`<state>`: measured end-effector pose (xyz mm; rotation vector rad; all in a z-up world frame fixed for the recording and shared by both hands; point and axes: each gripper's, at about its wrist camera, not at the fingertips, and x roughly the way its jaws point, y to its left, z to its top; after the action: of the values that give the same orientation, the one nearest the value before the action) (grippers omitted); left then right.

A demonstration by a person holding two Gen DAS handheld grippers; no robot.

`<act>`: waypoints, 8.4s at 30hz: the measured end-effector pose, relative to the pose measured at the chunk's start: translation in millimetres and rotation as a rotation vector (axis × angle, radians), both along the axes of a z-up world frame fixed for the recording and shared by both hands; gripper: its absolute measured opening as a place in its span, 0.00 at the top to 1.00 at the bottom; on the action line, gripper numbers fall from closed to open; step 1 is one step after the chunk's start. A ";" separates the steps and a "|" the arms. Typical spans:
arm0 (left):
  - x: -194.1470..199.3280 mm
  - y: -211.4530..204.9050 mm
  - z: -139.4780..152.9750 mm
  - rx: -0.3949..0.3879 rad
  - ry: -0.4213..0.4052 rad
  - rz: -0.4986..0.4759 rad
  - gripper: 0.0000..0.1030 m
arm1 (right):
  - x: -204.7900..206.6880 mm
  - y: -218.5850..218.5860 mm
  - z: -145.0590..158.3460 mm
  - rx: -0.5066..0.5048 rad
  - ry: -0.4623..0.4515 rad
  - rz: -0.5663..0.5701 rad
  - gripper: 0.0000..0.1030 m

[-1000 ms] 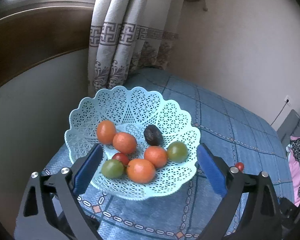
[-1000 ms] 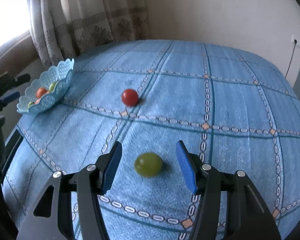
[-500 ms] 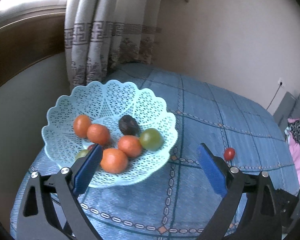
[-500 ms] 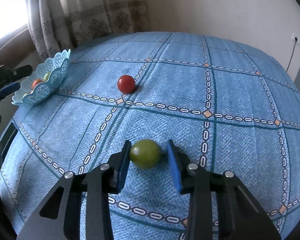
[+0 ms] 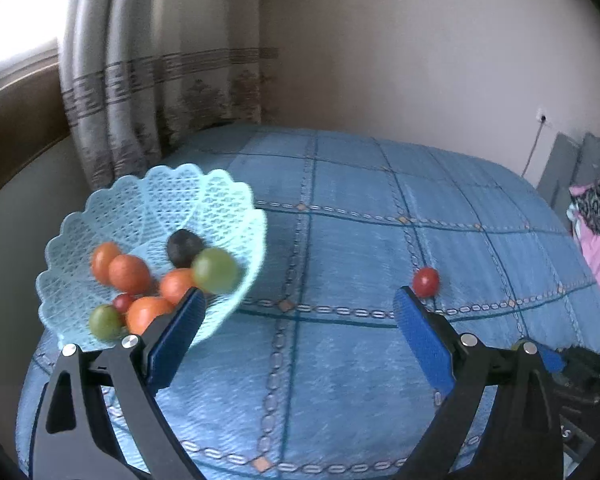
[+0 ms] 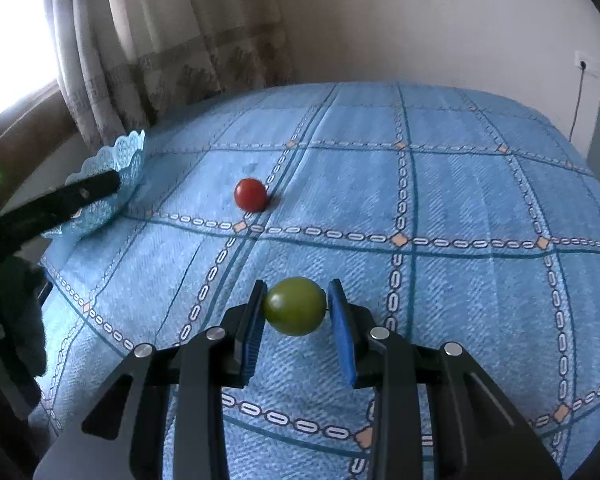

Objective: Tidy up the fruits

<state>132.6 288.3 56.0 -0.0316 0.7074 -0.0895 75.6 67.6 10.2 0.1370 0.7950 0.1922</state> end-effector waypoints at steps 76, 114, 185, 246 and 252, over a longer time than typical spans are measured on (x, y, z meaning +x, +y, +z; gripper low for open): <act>-17.6 -48.2 -18.1 0.014 0.014 -0.169 0.75 | -36.2 -52.0 -20.7 0.022 0.088 -0.083 0.56; -27.0 45.0 41.4 0.017 -0.152 0.061 0.75 | -14.7 34.6 67.4 -0.024 -0.094 0.049 0.71; 20.7 190.3 3.8 -0.226 0.004 0.323 0.39 | 152.5 231.2 55.5 0.086 0.090 0.201 0.61; -56.6 163.0 35.3 0.248 -0.135 0.217 0.03 | 2.9 210.1 76.8 -0.190 -0.243 0.167 0.05; -53.0 164.8 28.6 0.263 -0.112 0.214 0.03 | 0.7 214.0 74.9 -0.234 -0.248 0.169 0.05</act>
<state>79.6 453.1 84.6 0.1483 0.5957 0.2052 76.3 281.6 85.1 -0.1731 0.5764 0.2686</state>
